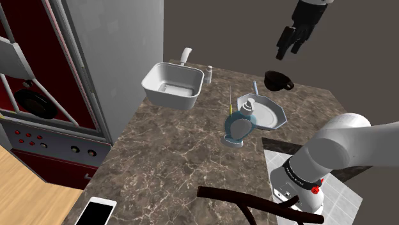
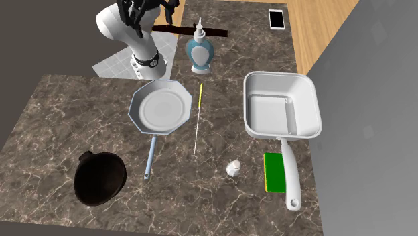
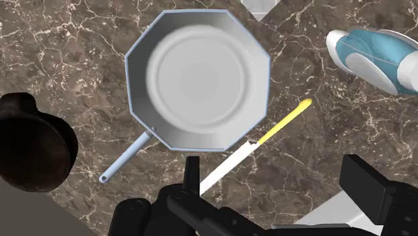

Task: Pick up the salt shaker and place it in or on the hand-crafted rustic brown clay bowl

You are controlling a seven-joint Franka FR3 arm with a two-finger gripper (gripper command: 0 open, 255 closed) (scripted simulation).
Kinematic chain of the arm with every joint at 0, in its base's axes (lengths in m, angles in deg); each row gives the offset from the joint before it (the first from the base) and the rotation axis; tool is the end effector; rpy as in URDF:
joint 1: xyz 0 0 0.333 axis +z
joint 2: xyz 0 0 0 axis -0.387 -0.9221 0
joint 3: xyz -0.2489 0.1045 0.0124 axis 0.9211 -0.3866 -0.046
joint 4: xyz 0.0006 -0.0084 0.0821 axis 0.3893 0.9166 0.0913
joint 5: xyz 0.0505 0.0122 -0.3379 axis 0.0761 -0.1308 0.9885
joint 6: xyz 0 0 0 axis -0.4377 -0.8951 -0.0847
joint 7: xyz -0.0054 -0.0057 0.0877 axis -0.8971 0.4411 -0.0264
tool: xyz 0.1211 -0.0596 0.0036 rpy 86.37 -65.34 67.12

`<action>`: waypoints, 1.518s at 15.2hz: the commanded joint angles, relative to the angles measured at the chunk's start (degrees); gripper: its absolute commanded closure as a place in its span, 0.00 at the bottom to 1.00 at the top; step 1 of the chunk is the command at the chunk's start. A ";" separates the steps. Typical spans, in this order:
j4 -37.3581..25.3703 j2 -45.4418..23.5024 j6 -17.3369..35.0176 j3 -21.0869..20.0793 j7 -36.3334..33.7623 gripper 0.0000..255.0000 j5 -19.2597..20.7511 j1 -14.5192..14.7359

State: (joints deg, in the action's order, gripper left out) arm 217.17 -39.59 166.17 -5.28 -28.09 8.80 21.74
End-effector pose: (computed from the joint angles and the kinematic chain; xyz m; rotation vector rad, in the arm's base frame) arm 0.2666 -0.0188 0.5617 3.0409 -0.0050 0.0289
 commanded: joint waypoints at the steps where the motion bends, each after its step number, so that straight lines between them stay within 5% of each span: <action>1: 0.00 0.00 0.00 0.00 0.00 0.00 0.00 0.00; 12: -3.80 -20.71 16.76 3.93 2.22 0.00 -1.70 0.36; 23: -16.91 -44.42 26.79 6.66 6.44 0.00 -6.74 0.84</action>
State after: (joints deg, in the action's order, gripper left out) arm 202.63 -81.12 192.47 1.14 -22.22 2.72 22.60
